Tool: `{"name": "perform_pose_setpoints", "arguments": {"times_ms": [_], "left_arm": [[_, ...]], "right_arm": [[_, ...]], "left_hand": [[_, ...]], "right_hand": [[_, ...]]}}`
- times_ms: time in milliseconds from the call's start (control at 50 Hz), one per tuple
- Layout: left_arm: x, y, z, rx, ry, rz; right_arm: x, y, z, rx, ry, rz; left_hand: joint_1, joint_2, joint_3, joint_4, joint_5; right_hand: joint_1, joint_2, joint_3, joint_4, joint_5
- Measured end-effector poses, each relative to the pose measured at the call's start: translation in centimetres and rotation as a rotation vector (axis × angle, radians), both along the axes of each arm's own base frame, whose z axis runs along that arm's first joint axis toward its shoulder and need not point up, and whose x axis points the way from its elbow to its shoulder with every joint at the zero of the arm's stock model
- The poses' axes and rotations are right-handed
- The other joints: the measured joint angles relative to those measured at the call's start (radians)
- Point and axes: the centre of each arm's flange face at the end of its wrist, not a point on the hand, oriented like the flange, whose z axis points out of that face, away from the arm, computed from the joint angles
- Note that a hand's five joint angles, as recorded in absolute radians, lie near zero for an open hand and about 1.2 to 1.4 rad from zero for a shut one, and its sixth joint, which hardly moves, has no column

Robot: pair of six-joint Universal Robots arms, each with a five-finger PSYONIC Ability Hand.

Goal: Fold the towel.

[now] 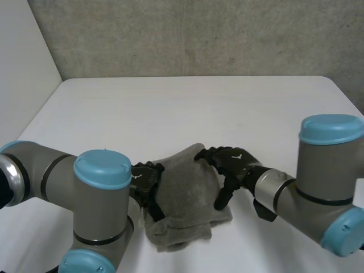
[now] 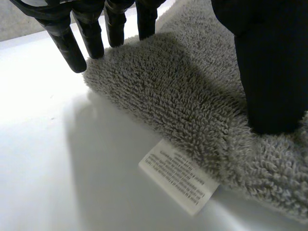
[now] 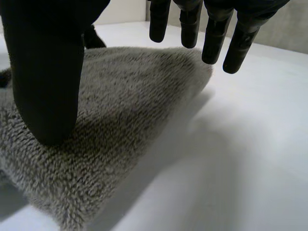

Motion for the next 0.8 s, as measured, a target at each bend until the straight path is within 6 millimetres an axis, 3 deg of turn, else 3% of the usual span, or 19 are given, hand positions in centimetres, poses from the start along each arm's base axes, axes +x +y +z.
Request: {"name": "perform_pose_setpoints", "arguments": {"times_ms": [300, 400, 480, 500, 520, 640, 760, 800], "left_arm": [[0.8, 0.0, -0.3, -0.013, -0.025, 0.0], [0.6, -0.6, 1.9, -0.067, 0.02, 0.008], [0.4, -1.4, 5.0, -0.142, 0.082, 0.018], [0.4, -1.9, 6.8, -0.187, 0.118, 0.027], [0.4, -1.9, 6.8, -0.187, 0.118, 0.027], [2.8, -4.6, 15.4, -0.38, 0.226, 0.112], [5.4, -5.8, 20.1, -0.464, 0.218, 0.162], [5.7, -5.7, 20.8, -0.471, 0.218, 0.161]], "right_arm": [[1.4, 0.1, -1.8, 0.017, 0.024, 0.032], [1.5, -0.4, -0.6, -0.014, 0.009, 0.022], [1.3, -1.2, 2.5, -0.1, -0.025, -0.014], [1.1, -1.5, 4.4, -0.154, -0.042, -0.044], [1.1, -1.5, 4.4, -0.154, -0.042, -0.044], [-0.7, -2.5, 13.0, -0.403, -0.115, -0.234], [-3.0, -2.7, 18.3, -0.543, -0.143, -0.358], [-3.4, -2.7, 18.8, -0.556, -0.143, -0.371]], "left_hand": [[-0.004, 0.0, 0.0, 0.0, 0.0], [-0.004, 0.0, 0.0, 0.0, 0.0], [-0.004, 0.0, 0.0, 0.0, -0.001], [-0.004, 0.0, 0.0, 0.0, -0.001], [-0.004, 0.0, 0.0, 0.0, -0.001], [-0.004, 0.0, -0.003, 0.0, -0.001], [-0.004, 0.0, -0.003, 0.0, -0.001], [-0.004, 0.0, -0.003, 0.0, -0.001]], "right_hand": [[0.0, 0.0, 0.0, 0.0, 0.0], [0.0, 0.0, 0.0, 0.0, 0.0], [0.0, 0.0, 0.0, 0.0, 0.0], [0.0, 0.0, 0.0, 0.0, 0.0], [0.0, 0.0, 0.0, 0.0, 0.0], [-0.001, 0.0, 0.0, 0.0, 0.0], [-0.001, 0.0, 0.0, 0.0, 0.0], [-0.001, 0.0, 0.0, 0.0, 0.0]]}}
